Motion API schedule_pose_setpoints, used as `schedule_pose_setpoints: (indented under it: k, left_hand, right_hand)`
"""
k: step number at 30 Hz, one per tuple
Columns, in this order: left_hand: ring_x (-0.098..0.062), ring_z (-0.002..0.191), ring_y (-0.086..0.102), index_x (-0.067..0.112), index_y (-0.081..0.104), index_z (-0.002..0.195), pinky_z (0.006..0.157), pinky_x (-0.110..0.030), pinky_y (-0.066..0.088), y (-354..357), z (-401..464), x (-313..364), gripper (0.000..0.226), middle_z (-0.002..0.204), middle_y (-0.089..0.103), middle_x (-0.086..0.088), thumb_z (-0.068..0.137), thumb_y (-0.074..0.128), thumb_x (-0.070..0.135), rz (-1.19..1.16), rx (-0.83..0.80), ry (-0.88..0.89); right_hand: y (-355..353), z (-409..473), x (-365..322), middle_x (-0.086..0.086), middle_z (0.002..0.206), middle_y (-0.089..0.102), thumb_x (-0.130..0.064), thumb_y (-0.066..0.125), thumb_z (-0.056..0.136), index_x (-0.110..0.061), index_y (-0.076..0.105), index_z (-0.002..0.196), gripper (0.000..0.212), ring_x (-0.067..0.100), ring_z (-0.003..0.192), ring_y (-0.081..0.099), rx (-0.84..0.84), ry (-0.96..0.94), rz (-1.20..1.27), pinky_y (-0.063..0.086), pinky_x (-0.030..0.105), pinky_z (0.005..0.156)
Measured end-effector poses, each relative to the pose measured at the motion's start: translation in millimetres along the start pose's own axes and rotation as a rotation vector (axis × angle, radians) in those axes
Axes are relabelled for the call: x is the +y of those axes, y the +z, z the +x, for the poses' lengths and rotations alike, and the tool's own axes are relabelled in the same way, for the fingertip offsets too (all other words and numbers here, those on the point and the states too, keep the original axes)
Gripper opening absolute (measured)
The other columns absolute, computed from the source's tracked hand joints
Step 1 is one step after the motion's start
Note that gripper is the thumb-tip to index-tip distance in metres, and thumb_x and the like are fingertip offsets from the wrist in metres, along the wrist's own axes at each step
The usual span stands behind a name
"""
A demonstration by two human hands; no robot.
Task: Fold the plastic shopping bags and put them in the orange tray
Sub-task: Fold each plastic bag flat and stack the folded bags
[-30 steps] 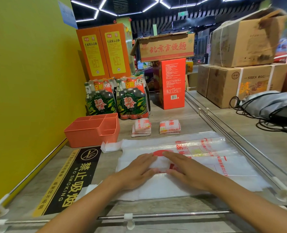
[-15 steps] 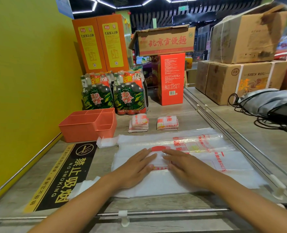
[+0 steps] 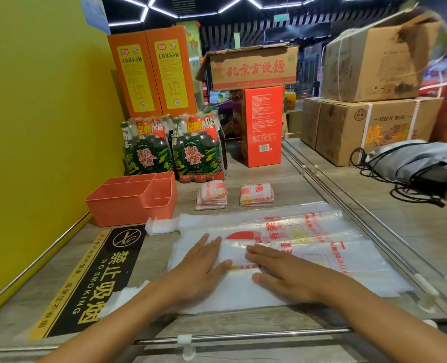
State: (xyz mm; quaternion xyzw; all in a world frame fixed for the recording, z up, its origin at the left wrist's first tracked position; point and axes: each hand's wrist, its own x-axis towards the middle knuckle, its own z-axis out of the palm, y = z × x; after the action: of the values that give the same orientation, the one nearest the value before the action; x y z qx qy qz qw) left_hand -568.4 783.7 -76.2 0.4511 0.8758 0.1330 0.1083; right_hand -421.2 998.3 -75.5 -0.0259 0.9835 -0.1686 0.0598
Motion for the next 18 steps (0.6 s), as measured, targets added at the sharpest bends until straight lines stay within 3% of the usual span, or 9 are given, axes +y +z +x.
schedule_pose_setpoints:
  k: [2,4,6,9,12,15,18]
  left_hand:
    - [0.0,0.147,0.006,0.024,0.01,0.16,0.12,-0.023,0.008,-4,-4,10,0.071,0.162,0.011,0.016,0.103,0.043,0.049,-0.219,0.025,0.005]
    - [0.004,0.135,0.037,0.031,0.027,0.153,0.111,-0.016,0.031,-5,-5,20,0.062,0.156,0.034,0.01,0.1,0.059,0.032,-0.605,0.081,-0.025]
    - [0.01,0.11,0.059,0.032,0.037,0.144,0.085,-0.009,0.048,-7,-3,29,0.058,0.144,0.051,0.008,0.096,0.066,0.016,-0.963,0.2,-0.108]
    - [-0.004,0.106,0.066,0.019,0.045,0.143,0.07,-0.013,0.052,-9,0,40,0.058,0.134,0.062,0.002,0.092,0.069,0.008,-1.288,0.322,-0.241]
    - [-0.015,0.088,0.075,0.007,0.061,0.126,0.061,-0.021,0.056,-13,0,57,0.035,0.108,0.075,-0.008,0.092,0.068,0.005,-1.523,0.261,-0.34]
    - [-0.021,0.089,0.075,0.006,0.068,0.118,0.065,-0.025,0.058,-11,0,69,0.026,0.104,0.077,-0.012,0.094,0.061,-0.001,-1.538,0.16,-0.321]
    - [-0.022,0.093,0.073,0.007,0.068,0.12,0.062,-0.021,0.057,-9,7,67,0.033,0.106,0.075,-0.014,0.093,0.057,-0.009,-1.575,0.276,-0.405]
  right_hand:
    - [0,0,2,-0.022,0.166,0.001,-0.059,0.03,0.104,-0.036,0.017,0.16,0.062,0.003,0.153,0.006,-0.003,0.01,0.019,0.011,0.029,0.125]
    - [0,0,2,-0.024,0.166,0.001,-0.06,0.031,0.104,-0.037,0.017,0.16,0.062,0.003,0.153,0.008,-0.001,0.01,0.029,0.013,0.031,0.125]
    - [-2,-1,0,-0.023,0.166,0.0,-0.059,0.031,0.104,-0.036,0.016,0.16,0.063,0.003,0.153,0.006,0.004,0.009,0.029,0.011,0.029,0.125]
    - [-3,-3,-1,-0.022,0.166,-0.005,-0.058,0.033,0.104,-0.036,0.008,0.161,0.066,0.002,0.153,0.001,0.008,0.016,0.032,0.006,0.028,0.124]
    - [-4,-3,0,-0.022,0.165,-0.008,-0.057,0.033,0.104,-0.037,0.003,0.16,0.067,0.0,0.152,-0.006,0.013,0.015,0.043,0.003,0.03,0.125]
    - [-3,-2,2,-0.022,0.164,-0.013,-0.056,0.032,0.105,-0.035,-0.001,0.16,0.068,-0.003,0.149,-0.017,0.008,0.003,0.028,0.0,0.033,0.126]
    - [-4,-2,2,-0.025,0.162,-0.016,-0.054,0.033,0.105,-0.038,-0.004,0.16,0.068,-0.003,0.148,-0.018,0.015,0.01,0.053,0.0,0.033,0.127]
